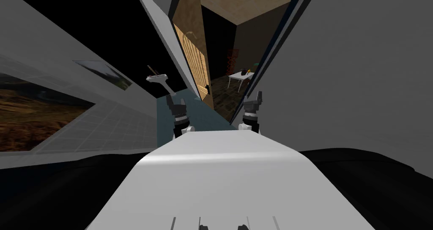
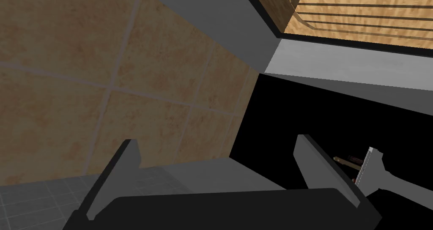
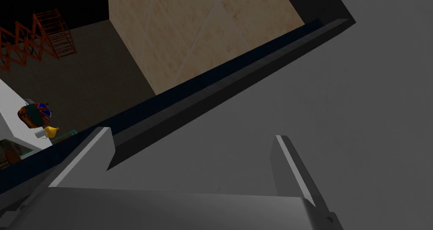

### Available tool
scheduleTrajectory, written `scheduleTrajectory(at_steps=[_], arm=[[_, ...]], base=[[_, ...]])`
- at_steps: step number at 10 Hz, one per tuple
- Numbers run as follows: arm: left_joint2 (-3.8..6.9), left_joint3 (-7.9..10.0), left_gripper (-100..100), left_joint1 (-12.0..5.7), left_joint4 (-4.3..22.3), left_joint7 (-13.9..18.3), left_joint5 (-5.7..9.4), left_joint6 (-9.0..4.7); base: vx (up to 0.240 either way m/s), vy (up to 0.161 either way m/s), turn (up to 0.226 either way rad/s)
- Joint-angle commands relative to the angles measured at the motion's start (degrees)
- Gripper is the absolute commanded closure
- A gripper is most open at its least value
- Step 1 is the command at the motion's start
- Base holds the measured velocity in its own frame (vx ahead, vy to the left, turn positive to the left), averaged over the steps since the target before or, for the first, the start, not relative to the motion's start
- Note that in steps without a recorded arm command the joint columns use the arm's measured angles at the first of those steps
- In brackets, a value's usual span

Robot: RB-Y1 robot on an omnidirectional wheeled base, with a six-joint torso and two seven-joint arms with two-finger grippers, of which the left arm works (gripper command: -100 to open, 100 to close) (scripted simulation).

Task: Push the door open

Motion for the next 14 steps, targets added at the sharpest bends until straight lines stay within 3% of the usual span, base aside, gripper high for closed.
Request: scheduleTrajectory(at_steps=[1, 4, 14], arm=[[0.39, 0.05, -100, -0.94, 1.5, 0.0, -0.03, 0.14], [0.90, 0.12, -100, -2.41, 3.9, 0.0, -0.07, 0.36], [2.61, 0.47, -100, -9.58, 15.6, -0.1, -0.27, 1.42]], base=[[-0.027, 0.124, -0.084], [0.129, 0.118, -0.087], [0.089, 0.121, -0.105]])
